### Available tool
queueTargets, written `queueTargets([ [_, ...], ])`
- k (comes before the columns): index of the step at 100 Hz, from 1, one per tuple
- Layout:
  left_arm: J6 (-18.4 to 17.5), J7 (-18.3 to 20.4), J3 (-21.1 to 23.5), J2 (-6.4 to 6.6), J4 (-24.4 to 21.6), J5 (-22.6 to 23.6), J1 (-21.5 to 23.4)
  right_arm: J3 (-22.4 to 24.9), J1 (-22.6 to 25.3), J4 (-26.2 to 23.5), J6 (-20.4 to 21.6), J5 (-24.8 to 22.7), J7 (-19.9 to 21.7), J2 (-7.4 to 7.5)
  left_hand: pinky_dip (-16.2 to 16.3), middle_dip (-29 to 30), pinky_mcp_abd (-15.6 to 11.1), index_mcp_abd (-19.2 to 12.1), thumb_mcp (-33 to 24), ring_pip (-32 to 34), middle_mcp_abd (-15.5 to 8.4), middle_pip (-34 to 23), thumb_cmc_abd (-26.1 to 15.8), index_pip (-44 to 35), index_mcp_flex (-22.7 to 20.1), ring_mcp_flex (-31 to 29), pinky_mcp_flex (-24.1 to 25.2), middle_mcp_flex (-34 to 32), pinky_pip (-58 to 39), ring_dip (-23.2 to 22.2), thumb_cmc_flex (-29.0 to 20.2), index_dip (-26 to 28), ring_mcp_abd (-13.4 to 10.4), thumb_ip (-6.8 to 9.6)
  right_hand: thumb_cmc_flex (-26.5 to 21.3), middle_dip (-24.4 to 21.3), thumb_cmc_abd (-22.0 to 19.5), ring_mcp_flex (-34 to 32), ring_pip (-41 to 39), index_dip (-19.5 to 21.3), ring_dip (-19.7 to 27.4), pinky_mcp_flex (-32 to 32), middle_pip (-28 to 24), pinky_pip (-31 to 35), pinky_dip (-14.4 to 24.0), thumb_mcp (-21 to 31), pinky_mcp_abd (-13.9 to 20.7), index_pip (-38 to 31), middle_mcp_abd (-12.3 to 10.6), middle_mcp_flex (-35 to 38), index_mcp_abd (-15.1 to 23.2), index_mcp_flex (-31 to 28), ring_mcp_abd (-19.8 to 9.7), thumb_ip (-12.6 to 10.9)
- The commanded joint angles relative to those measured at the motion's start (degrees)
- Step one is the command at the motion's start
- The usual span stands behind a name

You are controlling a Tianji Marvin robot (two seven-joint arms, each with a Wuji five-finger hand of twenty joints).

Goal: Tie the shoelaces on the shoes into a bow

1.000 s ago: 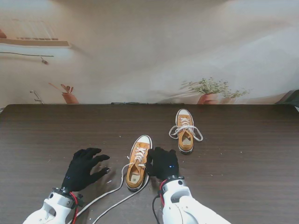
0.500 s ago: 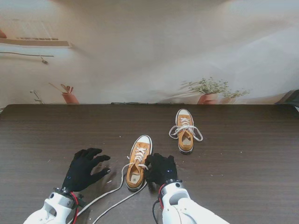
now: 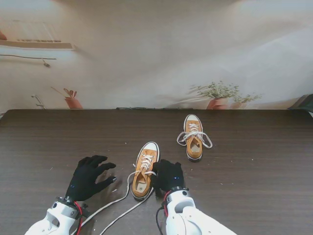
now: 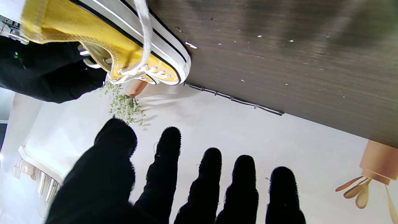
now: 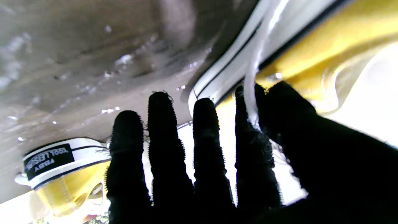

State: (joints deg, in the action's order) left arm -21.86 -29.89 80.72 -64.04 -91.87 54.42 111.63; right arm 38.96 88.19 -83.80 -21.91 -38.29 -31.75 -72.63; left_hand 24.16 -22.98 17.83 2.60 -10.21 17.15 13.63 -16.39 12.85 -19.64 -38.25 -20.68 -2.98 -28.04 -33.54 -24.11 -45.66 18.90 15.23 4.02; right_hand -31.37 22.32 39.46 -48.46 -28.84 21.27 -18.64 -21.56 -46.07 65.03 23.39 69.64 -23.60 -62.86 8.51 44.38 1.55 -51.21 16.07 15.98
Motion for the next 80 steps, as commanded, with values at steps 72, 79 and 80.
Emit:
queueTargets([
  [72, -0.7, 0.2, -0.2, 0.08, -0.6, 0.6, 0.3, 6.3, 6.9, -11.3, 1.4, -7.6, -0.2, 2.98, -0.9, 0.1, 0.2, 3.2, -1.5, -0.1, -0.5, -0.4, -1.3, -0.3, -0.5, 1.0, 1.2, 0.6, -0.3, 1.3, -0.6, 0.9, -0.8, -0.81, -0.2, 0.2, 1.4, -1.0, 1.3, 4.6, 0.6, 1.6, 0.2, -1.2, -1.2, 1.5, -1.4, -1.0, -0.4, 2.7, 3.0, -1.9, 0.1, 1.3],
  [79, -0.7, 0.2, -0.2, 0.08, -0.6, 0.6, 0.3, 6.5, 7.1, -11.8, 1.4, -8.3, 0.0, 3.2, -0.9, 0.1, 0.2, 3.3, -1.5, -0.1, -0.6, -0.4, -1.3, -0.3, -0.5, 1.1, 1.2, 0.7, -0.3, 1.3, -0.6, 0.9, -0.8, -0.82, -0.2, 0.2, 1.6, -1.1, 1.3, 4.7, 0.6, 1.4, 0.2, -1.1, -1.2, 1.6, -1.5, -1.0, -0.3, 2.9, 2.8, -1.5, 0.1, 1.2],
  [80, -0.7, 0.2, -0.2, 0.08, -0.6, 0.6, 0.3, 6.5, 7.2, -11.8, 1.4, -8.3, 0.0, 3.23, -0.9, 0.1, 0.2, 3.3, -1.5, -0.1, -0.5, -0.4, -1.3, -0.3, -0.5, 1.1, 1.2, 0.7, -0.3, 1.3, -0.6, 0.9, -0.7, -0.82, -0.2, 0.2, 1.6, -1.1, 1.3, 4.8, 0.6, 1.4, 0.3, -1.1, -1.2, 1.7, -1.5, -0.9, -0.3, 2.8, 2.8, -1.4, 0.1, 1.2],
])
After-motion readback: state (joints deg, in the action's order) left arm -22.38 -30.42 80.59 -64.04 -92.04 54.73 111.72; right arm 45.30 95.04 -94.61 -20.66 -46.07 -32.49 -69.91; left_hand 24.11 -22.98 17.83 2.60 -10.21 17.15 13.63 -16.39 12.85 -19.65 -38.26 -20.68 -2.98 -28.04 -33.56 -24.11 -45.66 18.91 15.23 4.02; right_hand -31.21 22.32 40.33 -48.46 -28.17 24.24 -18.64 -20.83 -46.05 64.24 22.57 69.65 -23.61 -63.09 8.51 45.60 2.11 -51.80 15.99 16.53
